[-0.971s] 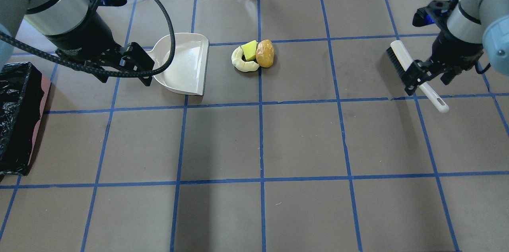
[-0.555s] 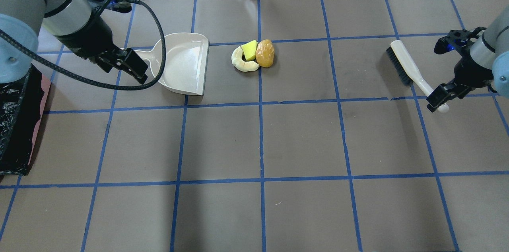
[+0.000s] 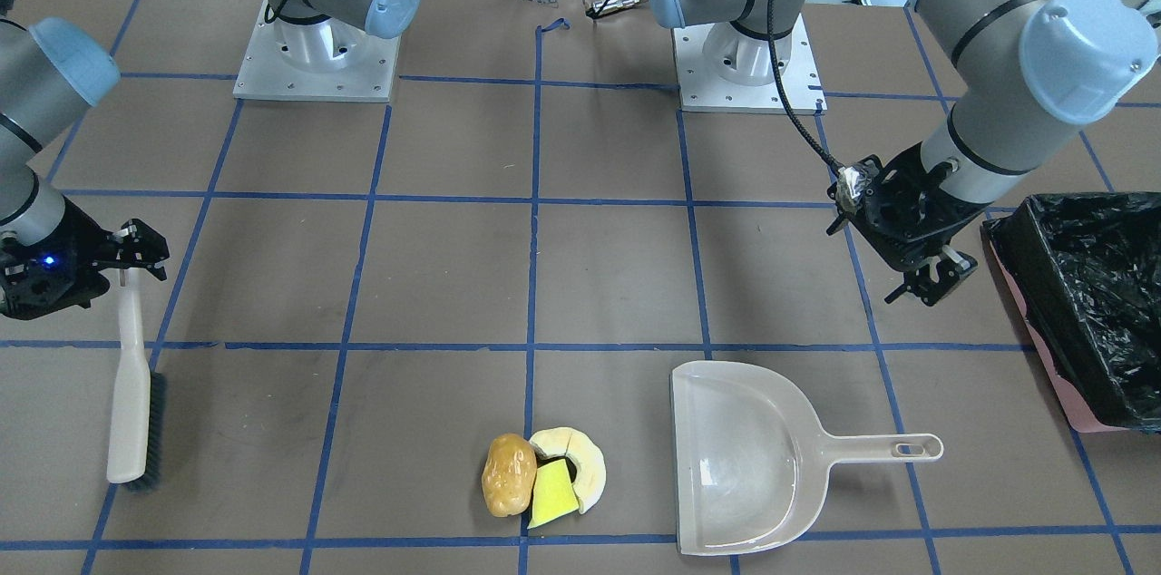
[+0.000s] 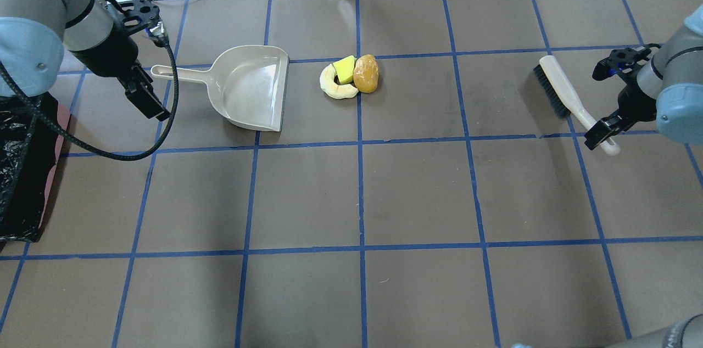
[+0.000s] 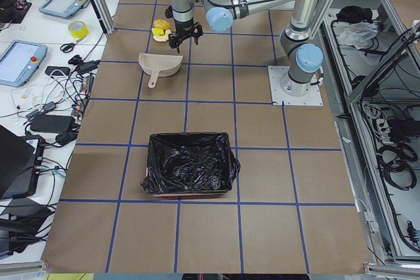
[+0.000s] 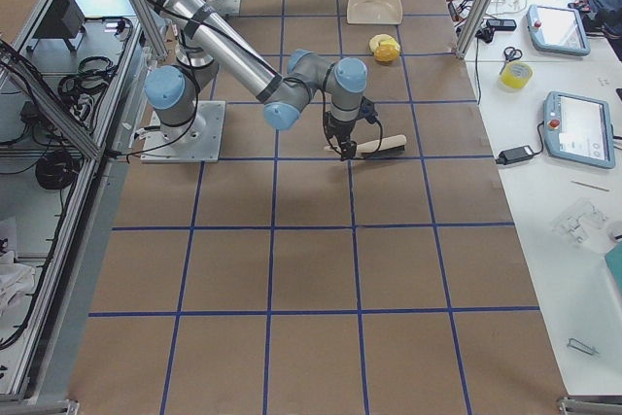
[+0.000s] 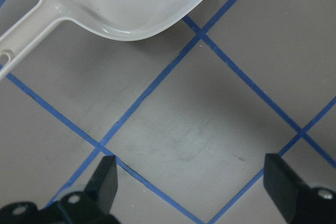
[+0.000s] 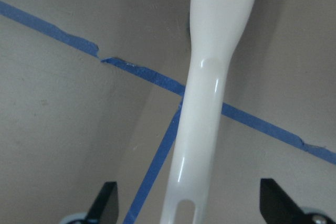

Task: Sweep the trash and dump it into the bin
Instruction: 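Grasp the white dustpan handle with the left gripper while the right grasps the brush, then lift the brush with the right gripper and carry it toward the trash pile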

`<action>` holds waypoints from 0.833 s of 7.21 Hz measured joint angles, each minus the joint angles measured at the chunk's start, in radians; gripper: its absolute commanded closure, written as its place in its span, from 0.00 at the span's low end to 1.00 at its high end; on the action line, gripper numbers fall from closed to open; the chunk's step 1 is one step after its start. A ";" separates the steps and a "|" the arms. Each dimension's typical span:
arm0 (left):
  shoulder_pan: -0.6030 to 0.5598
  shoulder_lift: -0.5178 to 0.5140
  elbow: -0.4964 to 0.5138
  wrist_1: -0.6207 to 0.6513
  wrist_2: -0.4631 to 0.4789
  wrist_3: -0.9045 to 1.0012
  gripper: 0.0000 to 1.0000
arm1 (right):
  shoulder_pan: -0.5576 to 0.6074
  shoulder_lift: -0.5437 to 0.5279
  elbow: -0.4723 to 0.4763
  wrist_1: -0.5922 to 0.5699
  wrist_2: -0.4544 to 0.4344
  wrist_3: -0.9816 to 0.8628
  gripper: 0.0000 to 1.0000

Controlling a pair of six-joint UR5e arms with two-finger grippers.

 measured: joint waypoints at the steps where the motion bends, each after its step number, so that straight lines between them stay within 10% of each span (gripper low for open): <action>1: 0.001 -0.054 0.018 0.055 0.010 0.131 0.00 | 0.000 0.008 0.000 0.001 0.008 0.016 0.41; 4: 0.001 -0.219 0.114 0.183 0.034 0.449 0.00 | 0.000 0.011 0.000 0.008 0.001 0.028 0.92; 6: -0.002 -0.316 0.210 0.197 0.055 0.547 0.00 | -0.001 0.011 -0.002 0.009 -0.001 0.031 1.00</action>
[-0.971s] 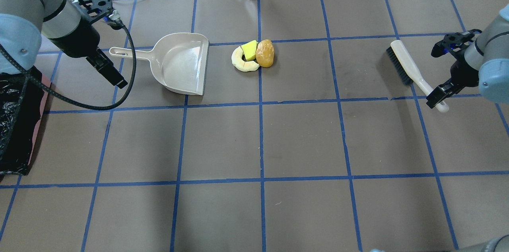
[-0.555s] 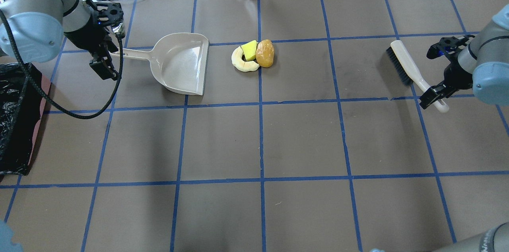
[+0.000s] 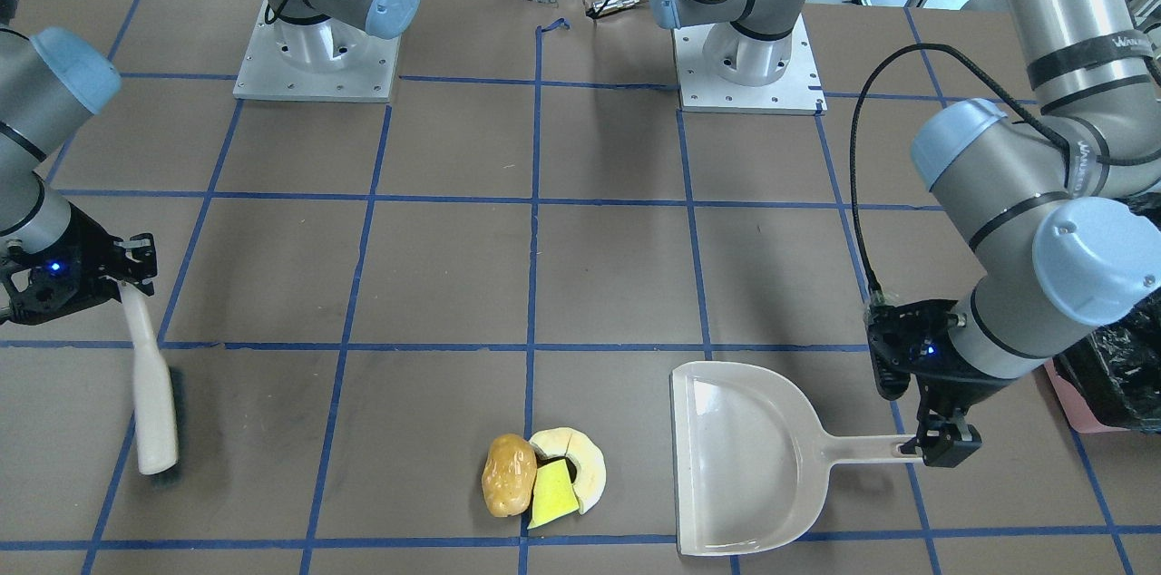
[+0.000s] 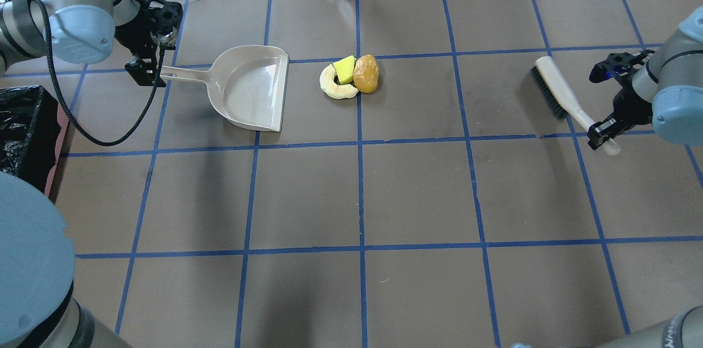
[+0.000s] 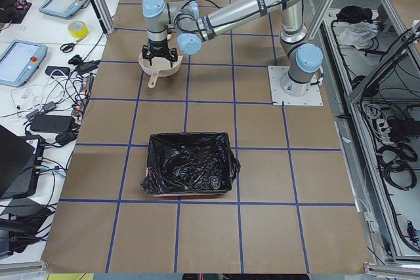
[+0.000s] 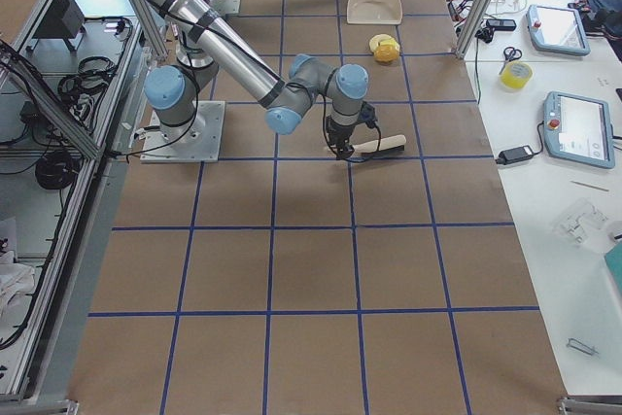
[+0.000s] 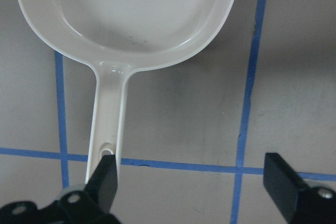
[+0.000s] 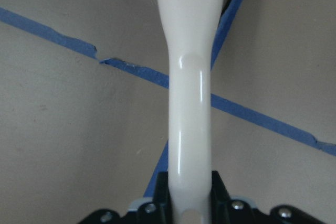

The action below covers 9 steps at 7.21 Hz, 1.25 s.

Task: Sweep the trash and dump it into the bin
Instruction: 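Lift the brush with the right gripper and carry it toward the trash pile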

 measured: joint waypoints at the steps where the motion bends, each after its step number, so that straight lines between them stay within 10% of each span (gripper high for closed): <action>1: -0.001 -0.046 0.038 0.005 0.014 0.015 0.00 | 0.002 -0.004 -0.004 0.001 -0.001 0.010 1.00; 7: -0.026 -0.142 0.057 0.082 0.169 -0.032 0.02 | 0.281 -0.045 -0.145 0.192 -0.057 0.532 1.00; 9: -0.033 -0.146 0.047 0.082 0.138 -0.033 0.28 | 0.476 -0.001 -0.234 0.273 -0.089 0.832 1.00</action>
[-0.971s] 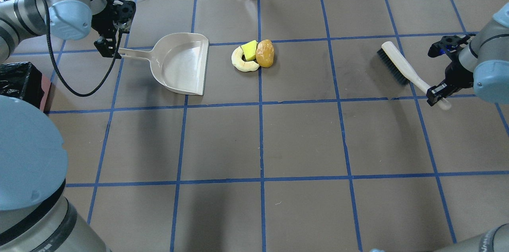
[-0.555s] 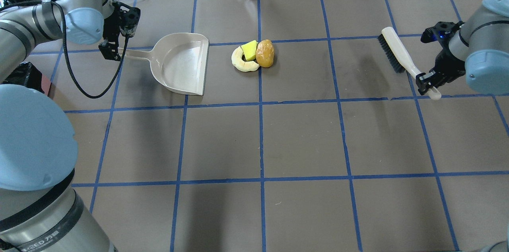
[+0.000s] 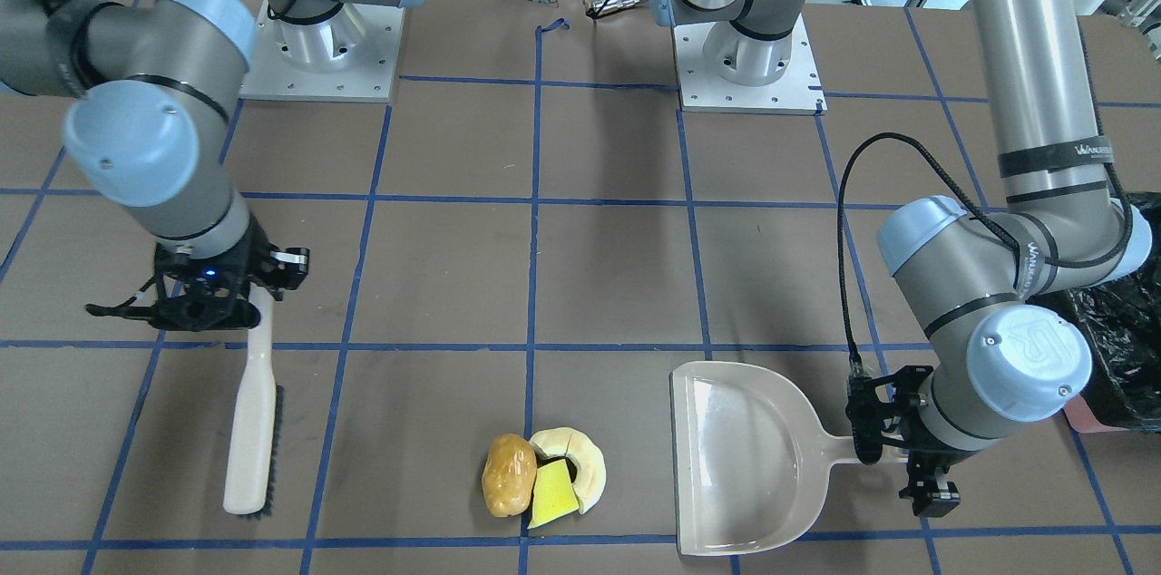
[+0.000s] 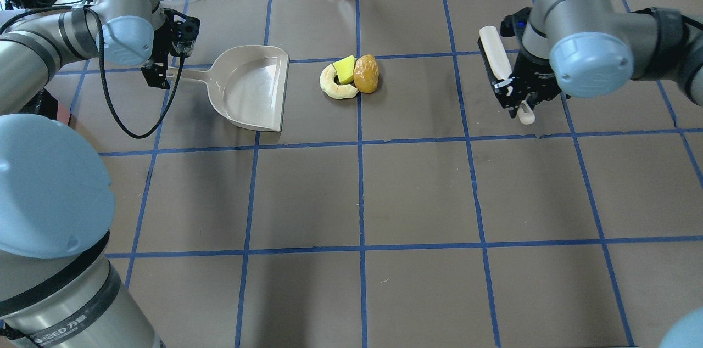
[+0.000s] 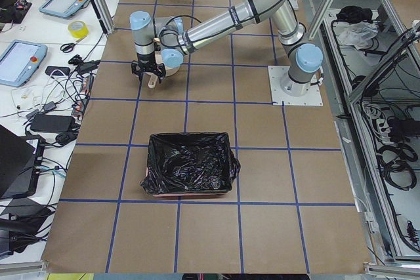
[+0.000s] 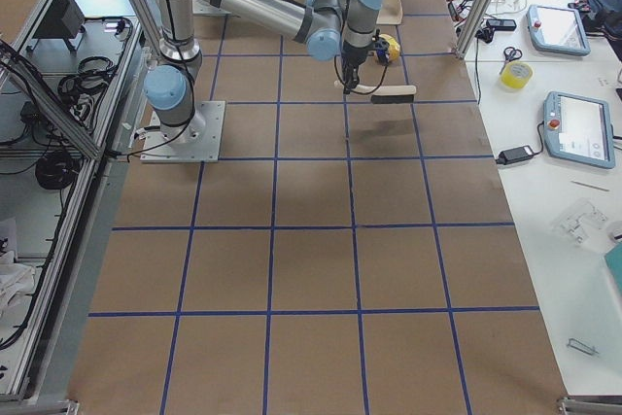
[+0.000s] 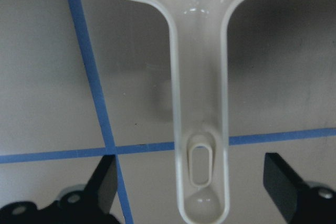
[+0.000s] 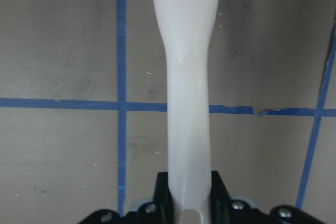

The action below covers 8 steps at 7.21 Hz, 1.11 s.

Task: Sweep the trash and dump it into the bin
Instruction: 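Lift the brush with the right gripper and carry it toward the trash pile, then sweep the trash pile with the brush into the dustpan held by the left gripper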

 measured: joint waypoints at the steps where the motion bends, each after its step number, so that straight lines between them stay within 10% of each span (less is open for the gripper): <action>1: -0.004 0.000 -0.004 0.000 -0.019 0.001 0.38 | 0.085 0.045 -0.047 0.010 -0.004 0.131 1.00; 3: -0.005 0.002 -0.007 0.000 -0.031 0.008 0.60 | 0.219 0.159 -0.175 0.054 -0.011 0.330 1.00; 4: -0.005 0.004 -0.008 -0.001 -0.031 0.009 0.87 | 0.267 0.206 -0.232 0.089 -0.019 0.402 1.00; 8: -0.004 0.011 -0.012 -0.003 -0.032 0.012 1.00 | 0.373 0.287 -0.303 0.095 -0.024 0.494 1.00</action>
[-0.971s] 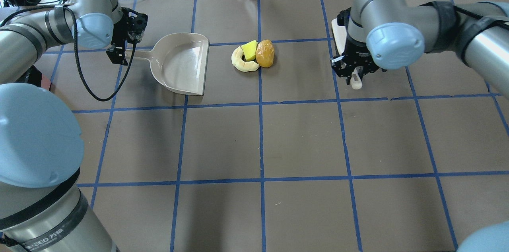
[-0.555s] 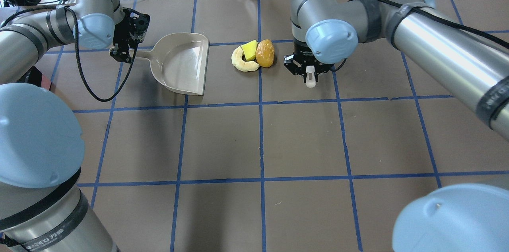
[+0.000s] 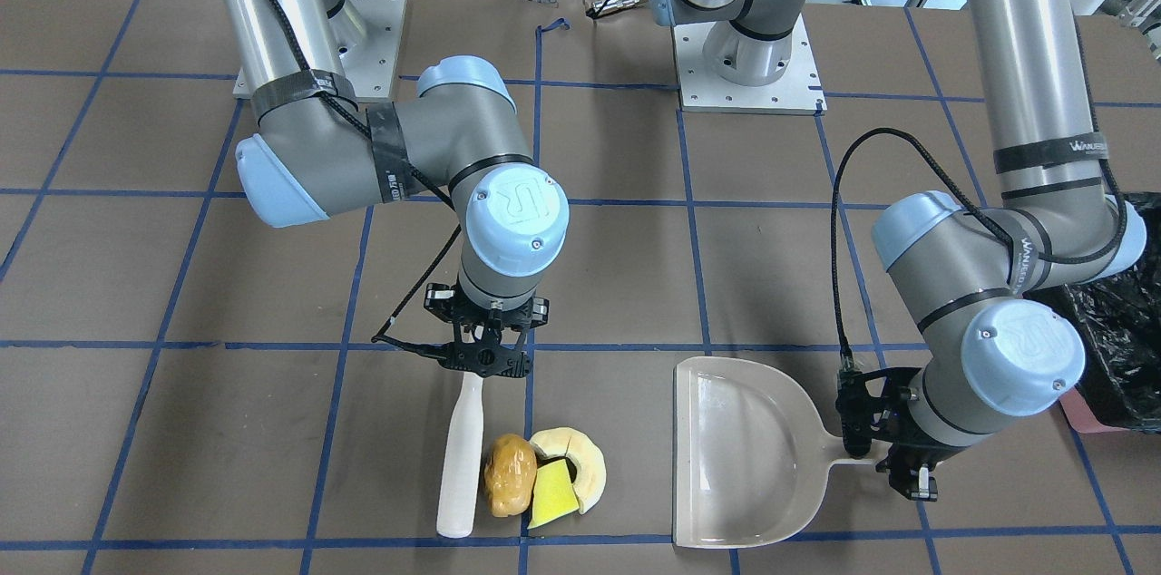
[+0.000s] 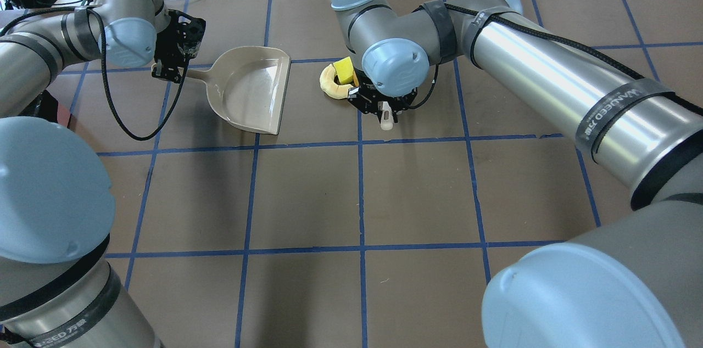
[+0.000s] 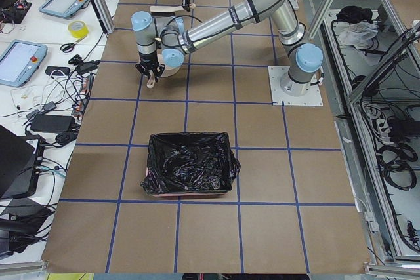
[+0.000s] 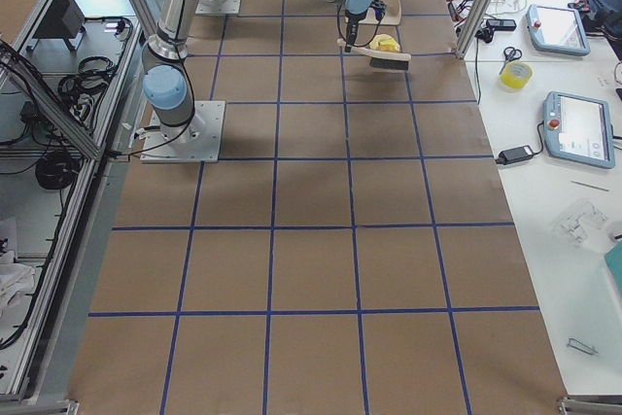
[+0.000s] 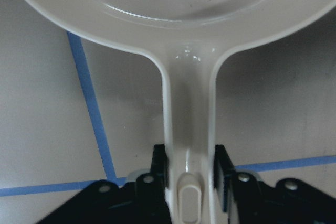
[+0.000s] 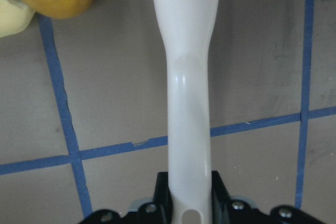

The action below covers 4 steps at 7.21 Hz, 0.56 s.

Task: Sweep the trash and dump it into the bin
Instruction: 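Sweep the trash pile with the brush into the dustpan held by the left gripper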

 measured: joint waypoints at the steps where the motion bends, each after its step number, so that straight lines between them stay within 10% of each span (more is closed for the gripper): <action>1: 0.000 0.001 -0.003 -0.001 0.002 0.000 1.00 | 0.012 0.008 -0.002 -0.016 0.002 0.001 1.00; 4: -0.002 0.004 -0.006 -0.008 0.012 -0.013 1.00 | 0.046 0.017 -0.002 -0.049 0.021 0.000 1.00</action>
